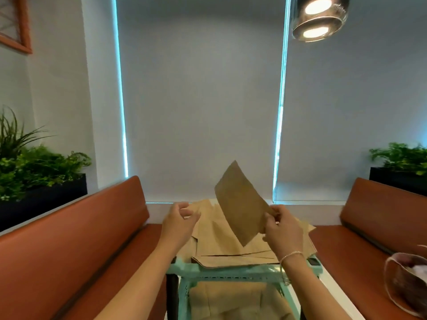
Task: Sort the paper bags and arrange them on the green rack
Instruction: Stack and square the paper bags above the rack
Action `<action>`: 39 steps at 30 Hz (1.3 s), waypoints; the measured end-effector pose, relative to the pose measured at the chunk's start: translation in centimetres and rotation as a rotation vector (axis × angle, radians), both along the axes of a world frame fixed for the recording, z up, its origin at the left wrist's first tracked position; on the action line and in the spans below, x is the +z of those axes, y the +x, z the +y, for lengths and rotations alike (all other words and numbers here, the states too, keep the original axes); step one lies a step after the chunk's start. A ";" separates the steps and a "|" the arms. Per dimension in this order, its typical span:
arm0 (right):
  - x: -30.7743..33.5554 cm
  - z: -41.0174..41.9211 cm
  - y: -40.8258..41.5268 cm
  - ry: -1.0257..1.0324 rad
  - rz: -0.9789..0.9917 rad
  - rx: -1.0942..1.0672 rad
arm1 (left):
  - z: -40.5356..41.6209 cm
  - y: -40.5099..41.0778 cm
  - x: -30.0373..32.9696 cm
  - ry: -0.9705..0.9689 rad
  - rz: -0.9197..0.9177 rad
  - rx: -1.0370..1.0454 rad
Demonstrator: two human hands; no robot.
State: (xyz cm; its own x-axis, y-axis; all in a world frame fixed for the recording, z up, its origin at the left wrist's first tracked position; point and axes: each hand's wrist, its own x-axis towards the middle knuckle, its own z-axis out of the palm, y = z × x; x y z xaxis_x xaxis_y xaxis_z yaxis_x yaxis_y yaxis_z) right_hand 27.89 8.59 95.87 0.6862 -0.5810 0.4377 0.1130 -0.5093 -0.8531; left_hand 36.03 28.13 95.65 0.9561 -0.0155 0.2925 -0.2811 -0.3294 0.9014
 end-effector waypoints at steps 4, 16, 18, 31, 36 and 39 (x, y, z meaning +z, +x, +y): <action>-1.3 2.3 0.8 0.544 -0.054 0.131 | -0.3 1.4 -0.4 -0.185 0.141 -0.146; -2.2 4.7 2.0 0.372 0.221 0.171 | -1.1 2.4 -2.0 -0.334 0.265 -0.302; -2.3 3.4 2.5 0.228 0.288 0.073 | -0.9 2.7 -2.6 -0.443 0.304 -0.269; -2.8 -0.8 6.9 -0.088 0.655 -0.223 | -1.1 2.6 -3.4 -0.504 0.249 -0.292; -2.9 -0.1 8.0 -0.008 0.686 -0.220 | -1.1 2.6 -3.4 -0.472 0.270 -0.291; -2.6 0.2 8.1 -0.010 0.740 -0.192 | -1.1 2.5 -3.3 -0.460 0.285 -0.296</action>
State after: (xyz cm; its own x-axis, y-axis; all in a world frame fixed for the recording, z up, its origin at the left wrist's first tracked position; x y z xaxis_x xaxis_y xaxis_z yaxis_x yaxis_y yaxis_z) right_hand 35.97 8.78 93.28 0.6899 -0.7181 -0.0911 -0.5775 -0.4701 -0.6674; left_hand 38.52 26.98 92.40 0.9720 -0.2254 0.0660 -0.0283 0.1666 0.9856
